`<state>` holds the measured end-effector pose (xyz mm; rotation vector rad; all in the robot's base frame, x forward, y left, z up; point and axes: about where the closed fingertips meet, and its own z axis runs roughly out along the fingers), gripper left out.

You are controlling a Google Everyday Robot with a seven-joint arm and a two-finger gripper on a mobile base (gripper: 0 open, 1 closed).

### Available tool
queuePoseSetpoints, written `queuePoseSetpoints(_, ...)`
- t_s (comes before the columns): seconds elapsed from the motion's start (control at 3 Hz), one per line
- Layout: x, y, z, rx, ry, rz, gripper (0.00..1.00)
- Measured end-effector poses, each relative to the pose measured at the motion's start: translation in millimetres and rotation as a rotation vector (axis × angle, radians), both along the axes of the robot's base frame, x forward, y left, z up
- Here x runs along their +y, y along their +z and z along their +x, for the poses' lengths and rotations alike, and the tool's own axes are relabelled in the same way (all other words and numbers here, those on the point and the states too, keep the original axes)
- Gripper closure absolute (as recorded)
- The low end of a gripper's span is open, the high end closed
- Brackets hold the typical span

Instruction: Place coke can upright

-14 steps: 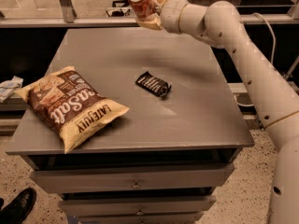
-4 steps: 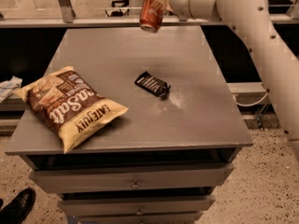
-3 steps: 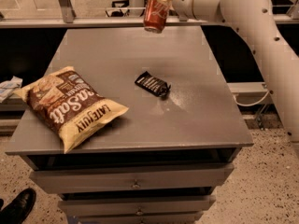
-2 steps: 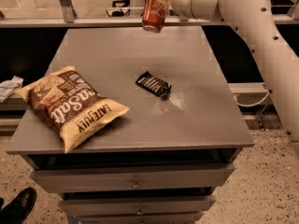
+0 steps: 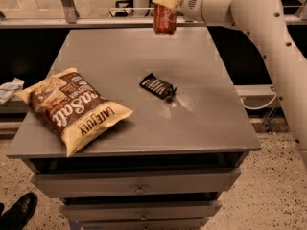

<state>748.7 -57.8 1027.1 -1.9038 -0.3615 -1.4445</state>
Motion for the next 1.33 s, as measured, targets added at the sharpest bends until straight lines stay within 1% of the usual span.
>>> queuePoseSetpoints(0.33,-17.3,-14.3,-5.4,-0.09,0.029,-0.101,1.0)
queuePoseSetpoints(0.67,-47.5,-45.4,-8.7,-0.24,0.019,-0.273,1.0)
queuePoseSetpoints(1.0,-41.8,-42.4,-8.0,-0.265,0.033,-0.299,1.0)
queuePoseSetpoints(1.33,-40.8,-39.9,-9.4,-0.233,0.076,-0.213,1.0)
